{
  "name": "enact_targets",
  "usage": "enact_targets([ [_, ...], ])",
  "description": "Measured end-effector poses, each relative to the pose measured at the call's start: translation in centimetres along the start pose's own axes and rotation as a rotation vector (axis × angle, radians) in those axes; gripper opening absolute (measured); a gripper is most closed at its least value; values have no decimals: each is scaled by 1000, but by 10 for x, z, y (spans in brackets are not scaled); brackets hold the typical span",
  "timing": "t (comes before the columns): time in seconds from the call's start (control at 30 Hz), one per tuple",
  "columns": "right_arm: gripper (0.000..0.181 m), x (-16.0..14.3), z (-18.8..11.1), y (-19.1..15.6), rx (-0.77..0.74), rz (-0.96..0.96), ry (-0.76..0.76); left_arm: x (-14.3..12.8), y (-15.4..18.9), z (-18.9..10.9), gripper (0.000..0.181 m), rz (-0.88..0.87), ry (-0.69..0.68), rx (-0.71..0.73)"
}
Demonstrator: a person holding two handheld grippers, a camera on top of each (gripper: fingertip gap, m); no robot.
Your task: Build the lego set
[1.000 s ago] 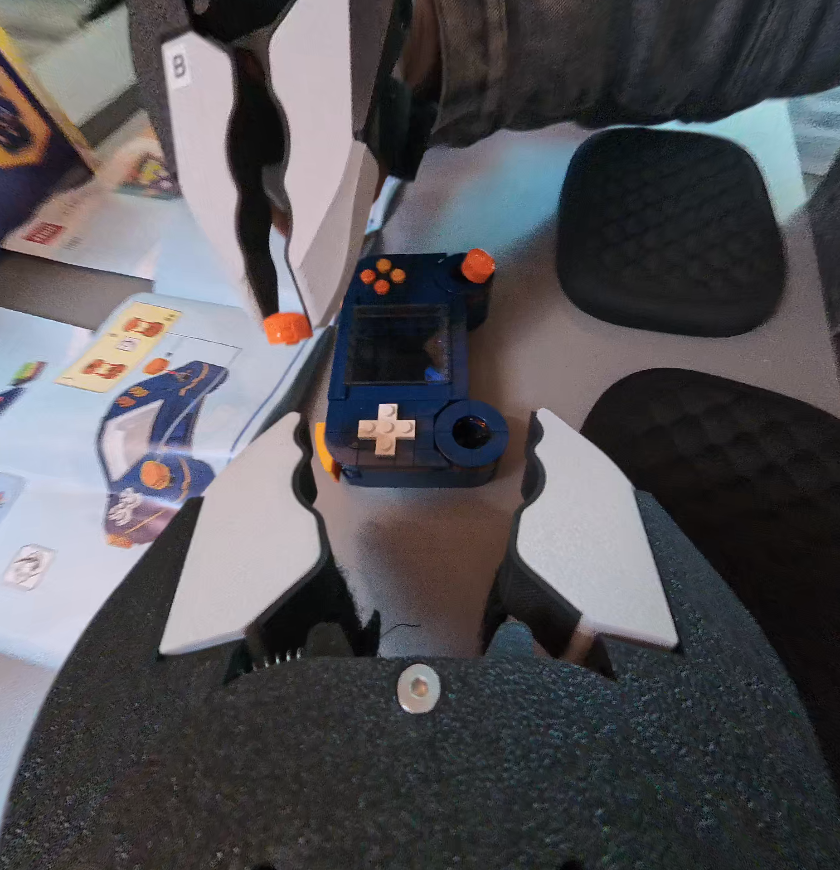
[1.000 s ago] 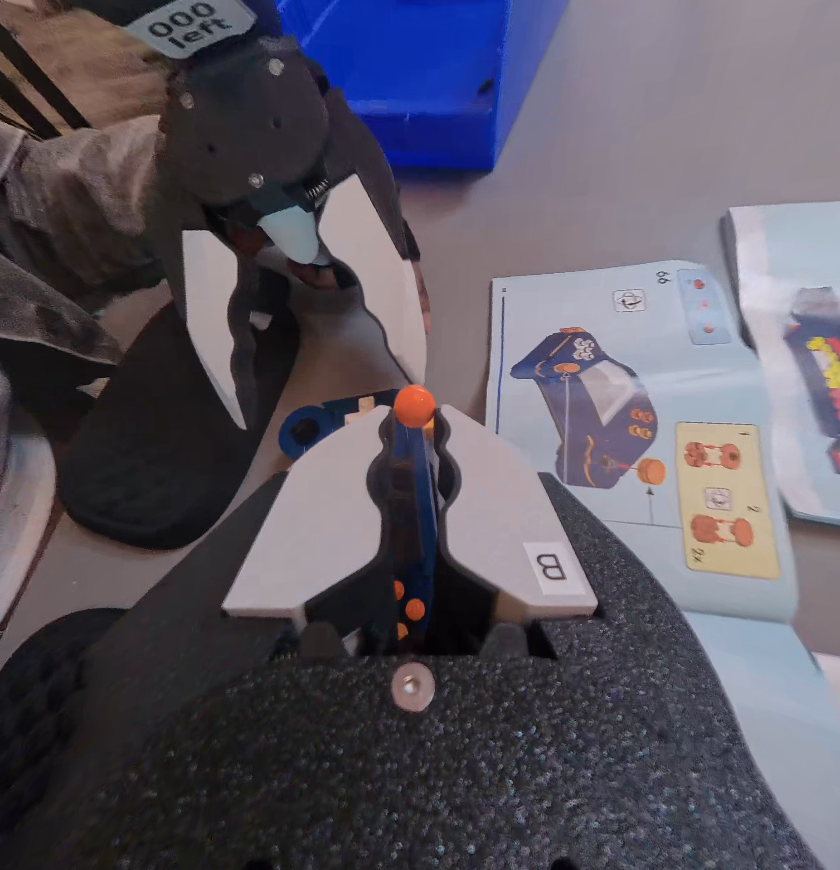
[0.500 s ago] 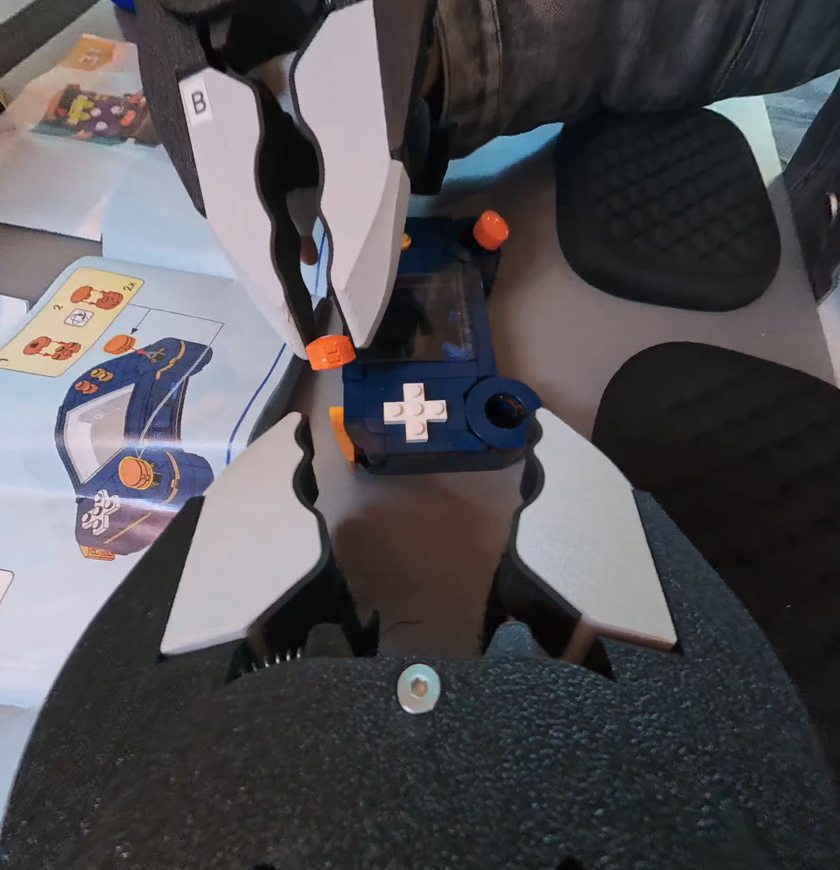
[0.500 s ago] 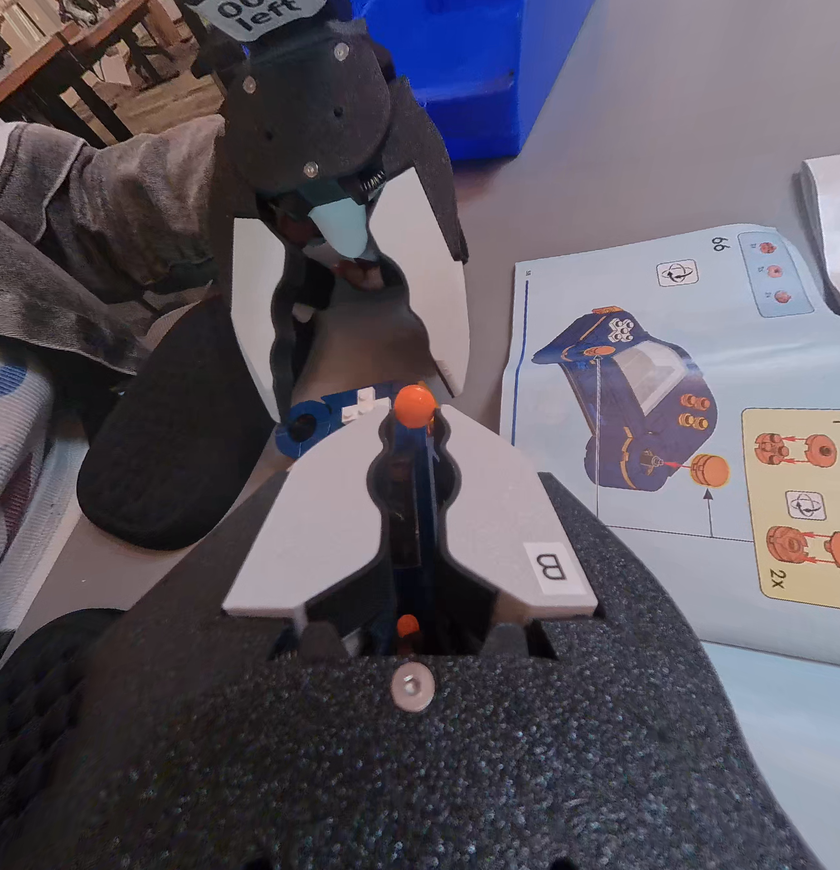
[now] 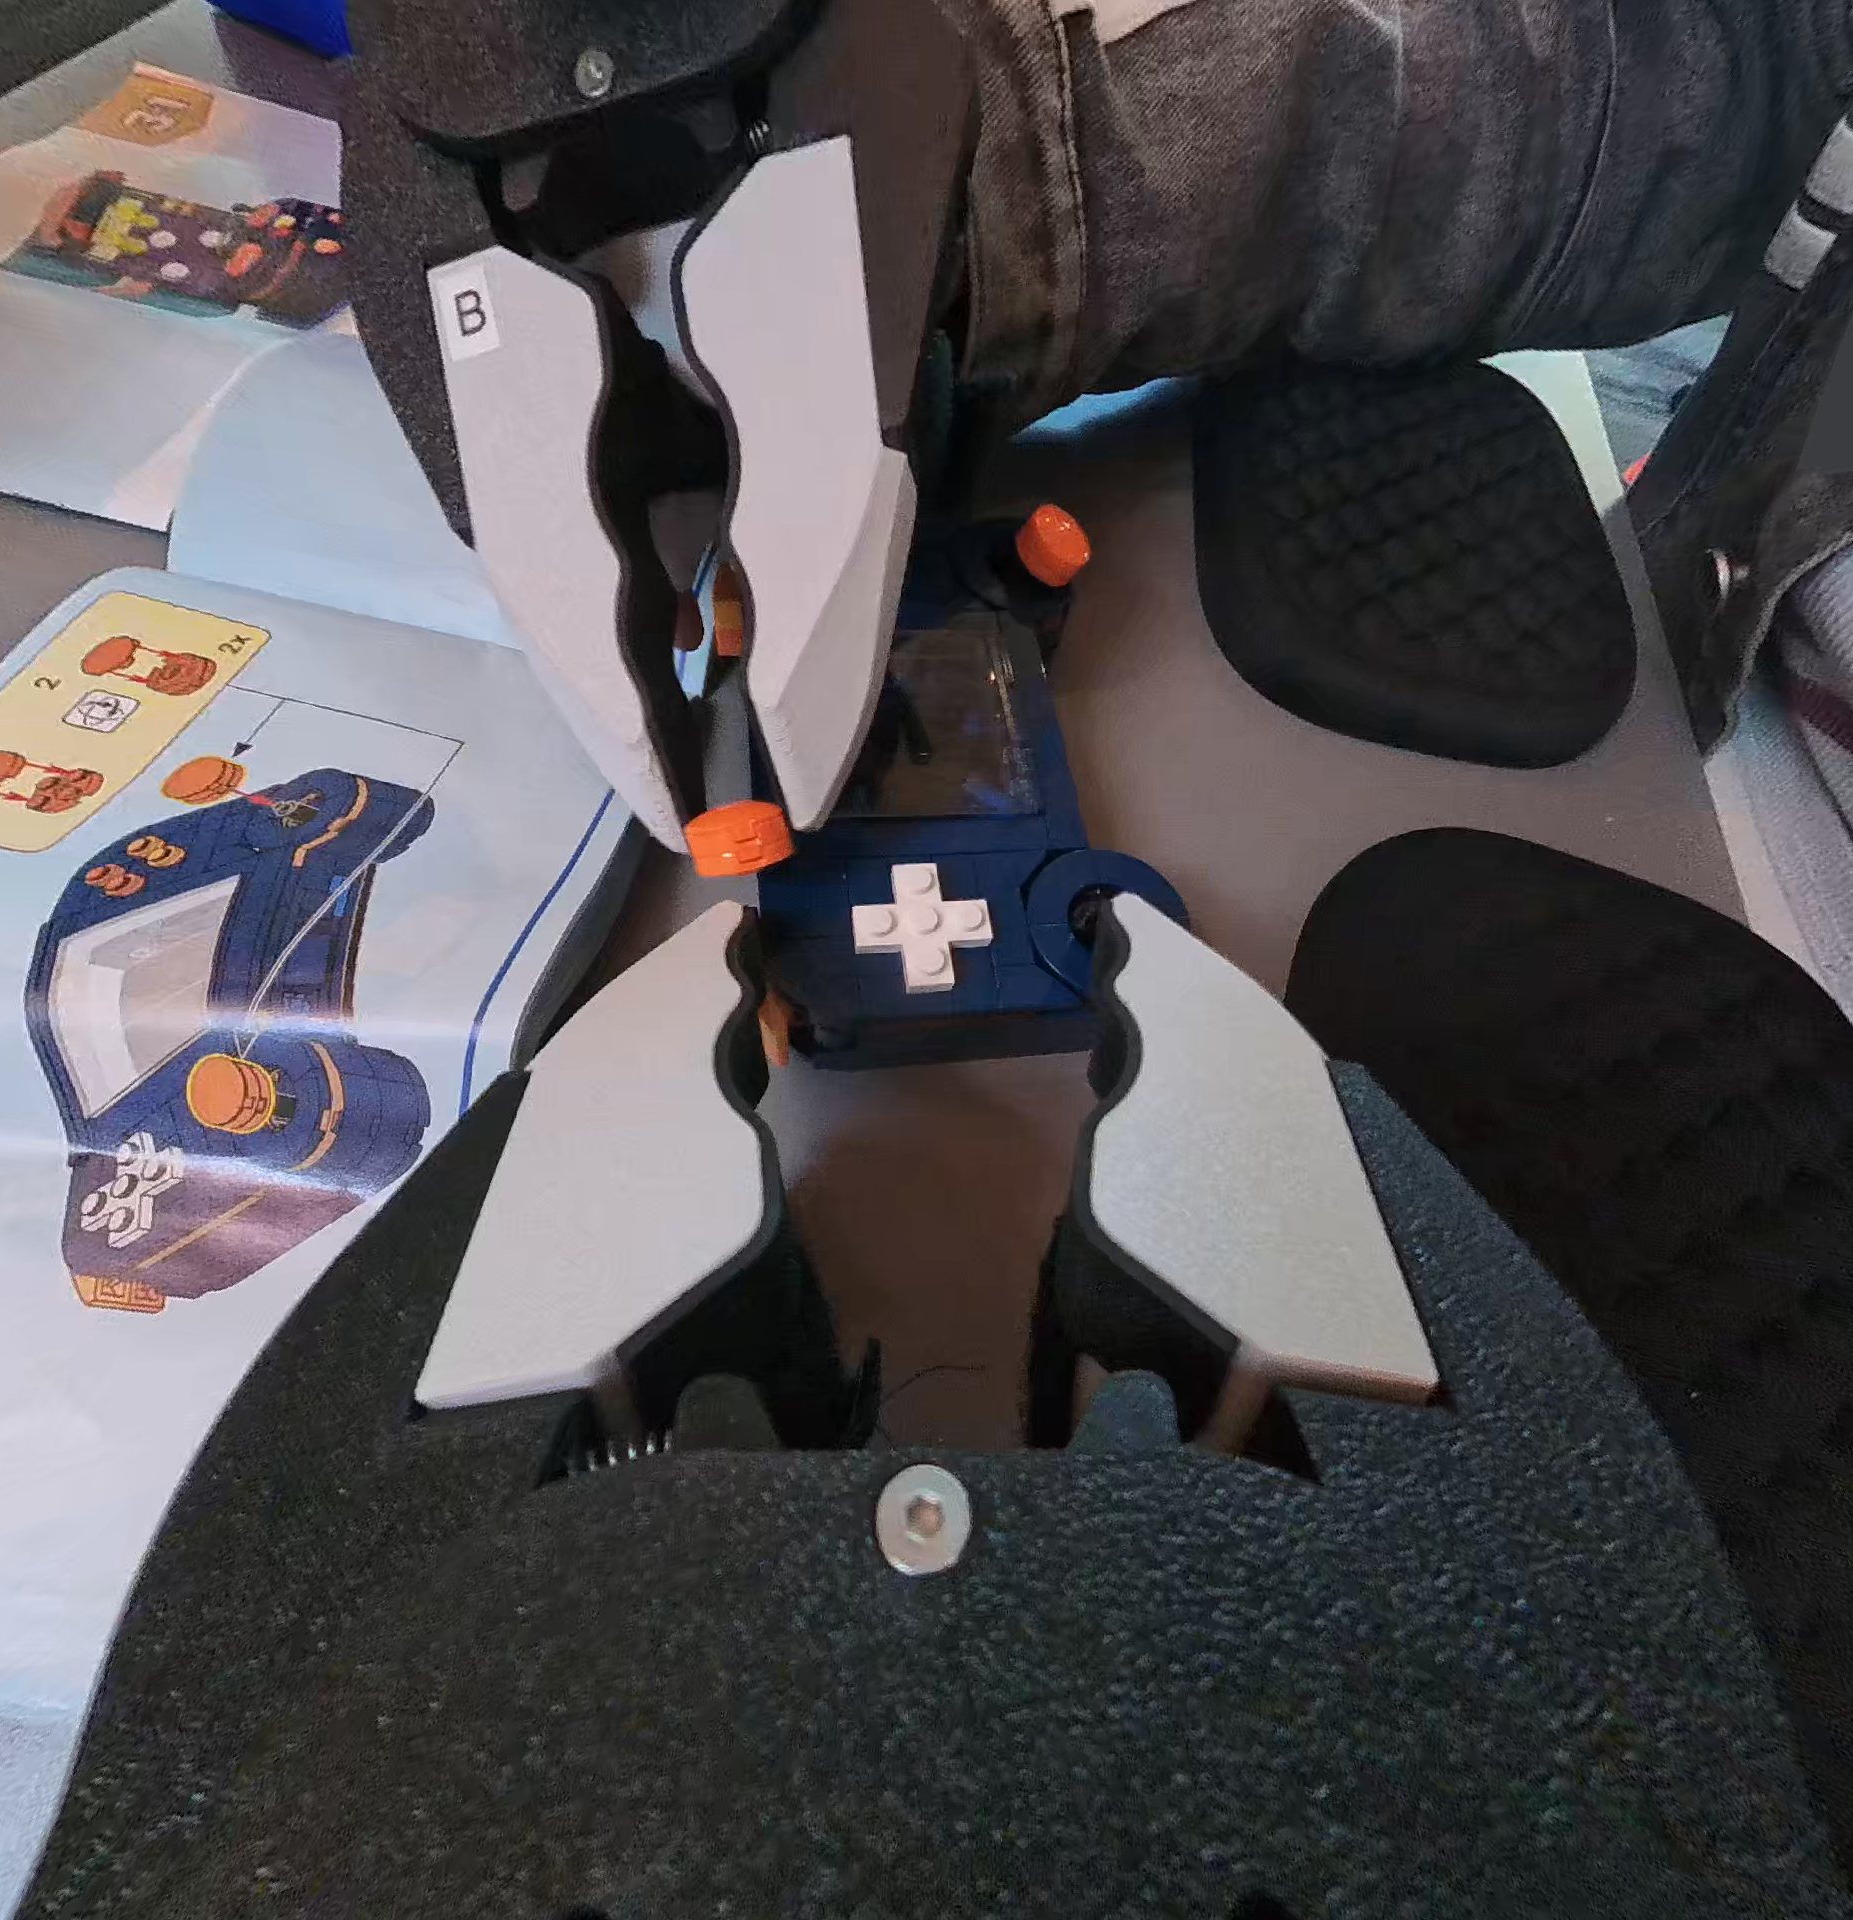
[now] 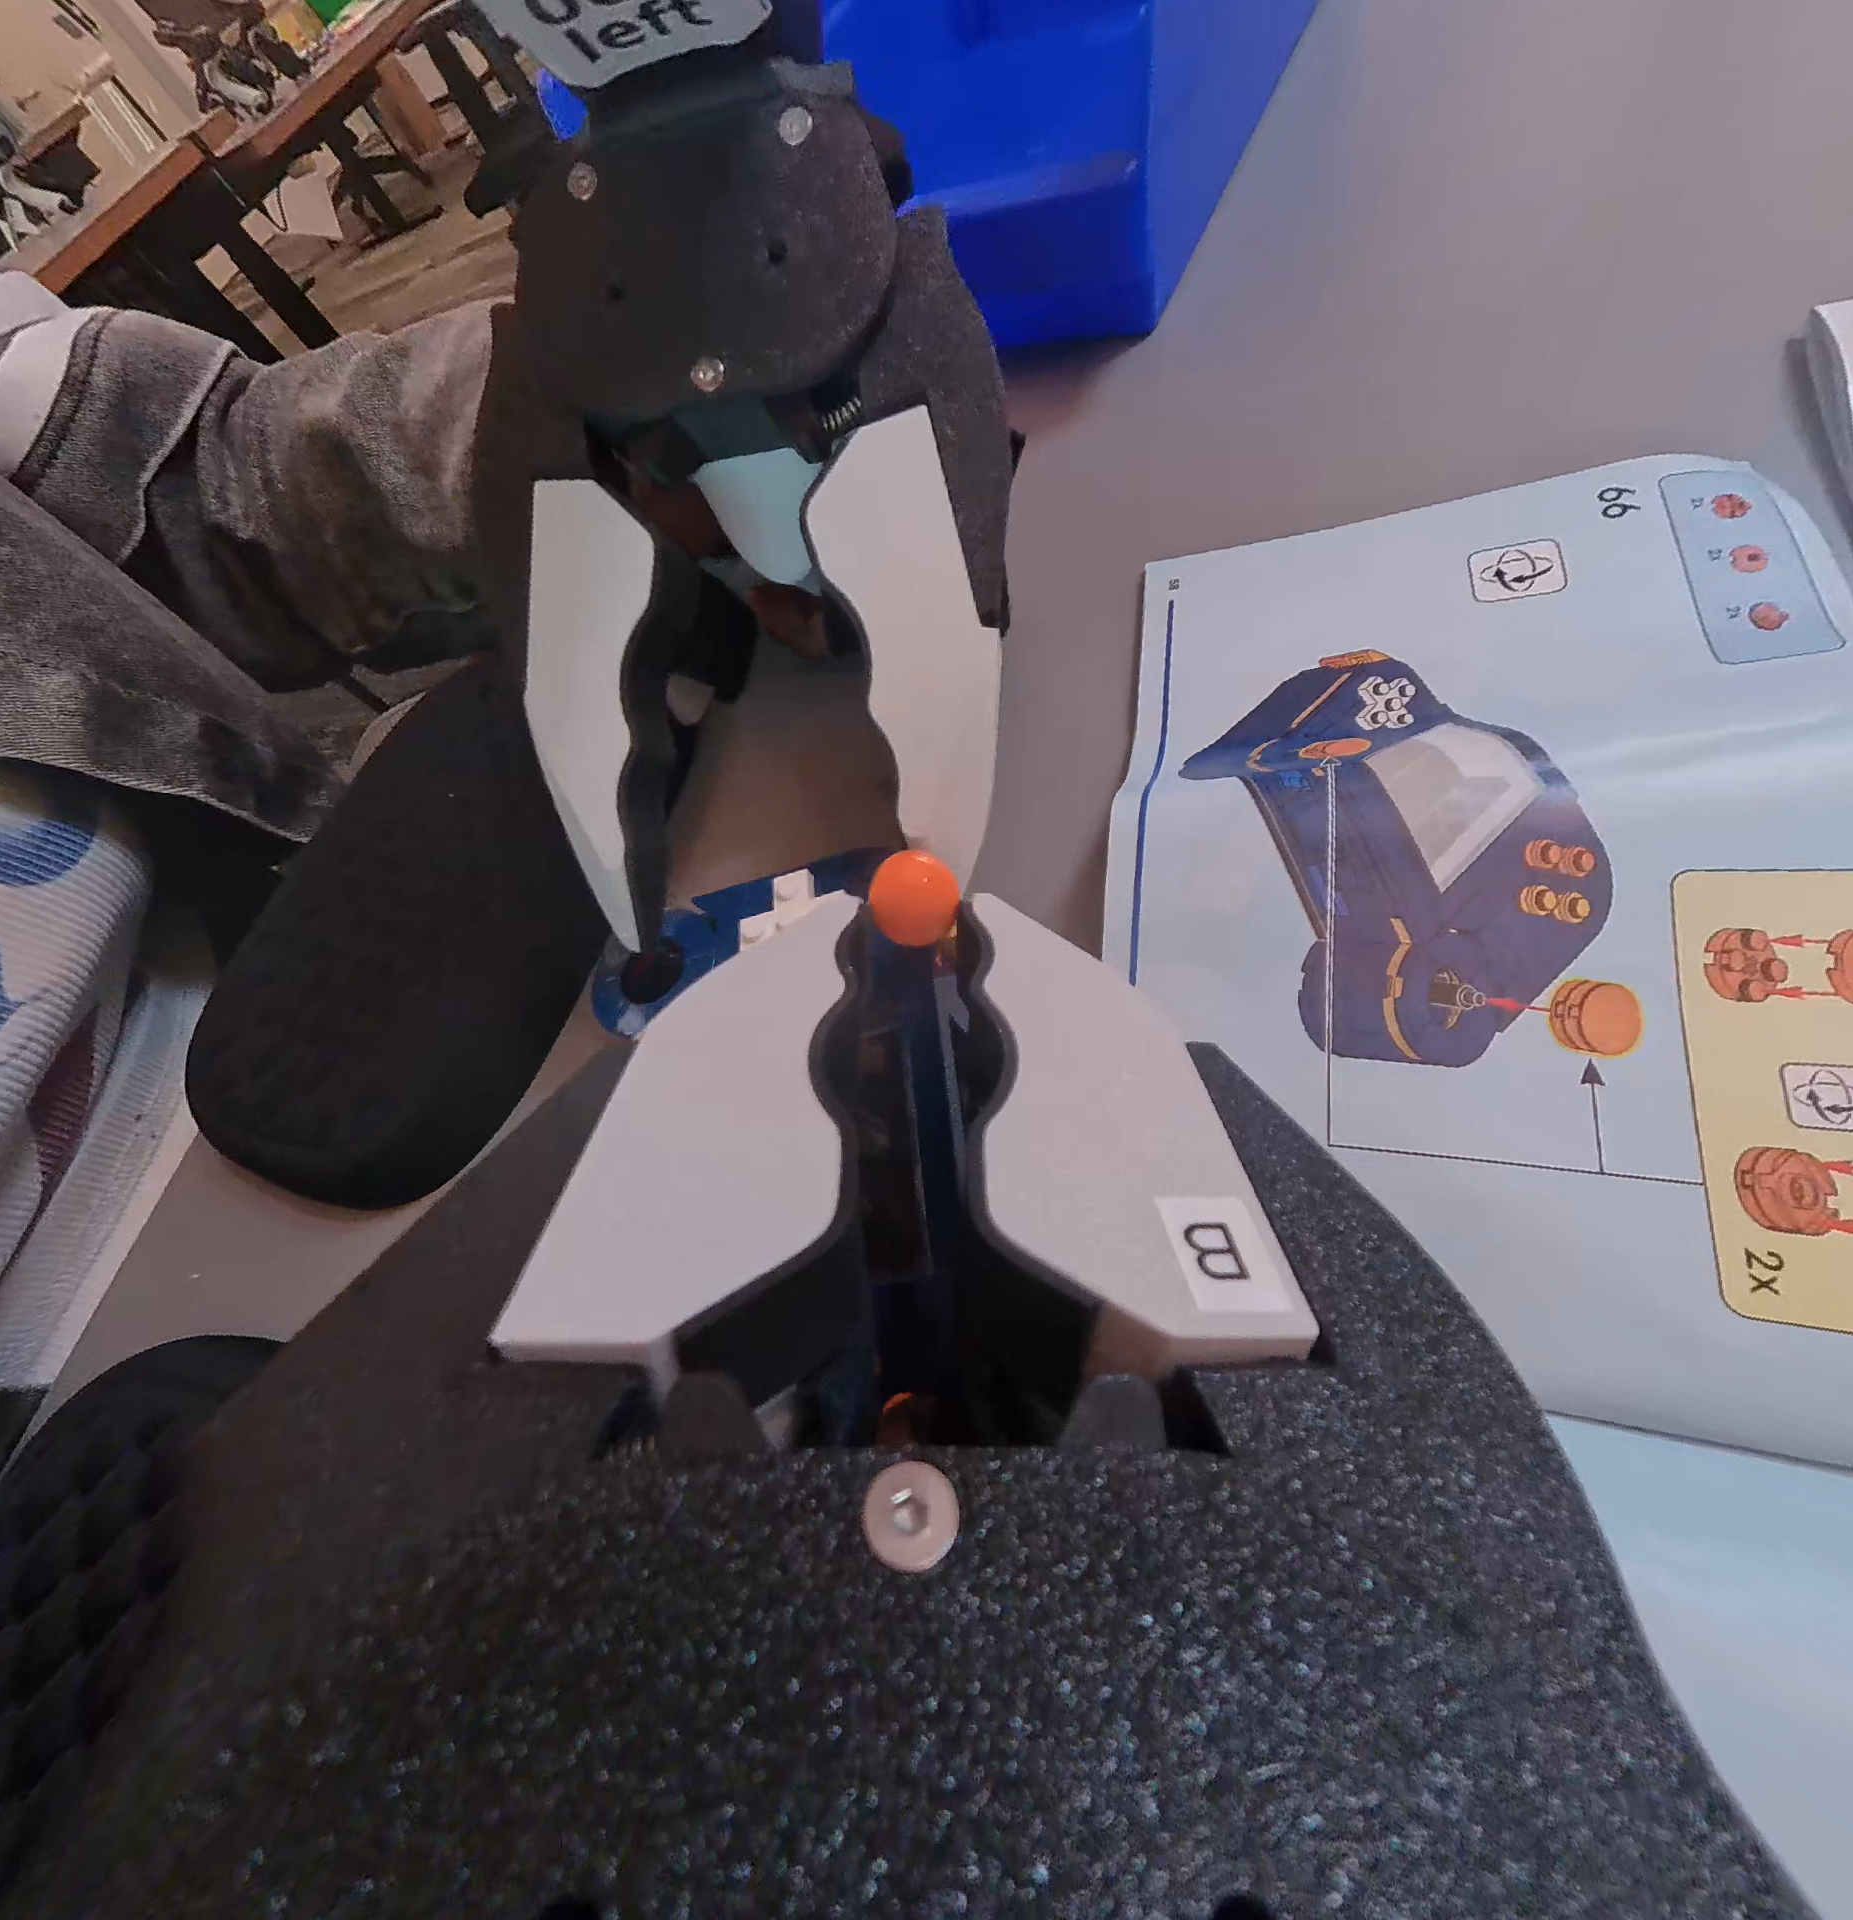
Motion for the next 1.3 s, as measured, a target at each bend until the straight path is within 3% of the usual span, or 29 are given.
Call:
enact_targets([
  [0.1,14,0,-1,0,4,4,11,0,2,1,63,8,-4,-4],
  [0.27,15,3,-18,-9,-50,-62,25,-2,5,0,85,0,-15,60],
  [0.47,14,-5,-27,-46,-73,-191,-73,0,39,-13,59,43,64,217],
  [0.6,14,-18,-20,-40,-45,-152,-26,5,58,-2,44,84,10,280],
  [0.8,14,-21,-18,-36,-53,-125,15,2,56,9,26,86,-23,307],
  [1.3,14,-23,-11,-35,-37,-108,15,2,59,11,19,105,-18,339],
])
Point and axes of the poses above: each gripper's, where its closed fingertips meet, z out along the fingers, x out of its top, y = z × x across the jaws, the point moved 7 cm from there along -z, back along the fingers, and after that the axes turned 15 degrees about -y, right-handed, at the moved point
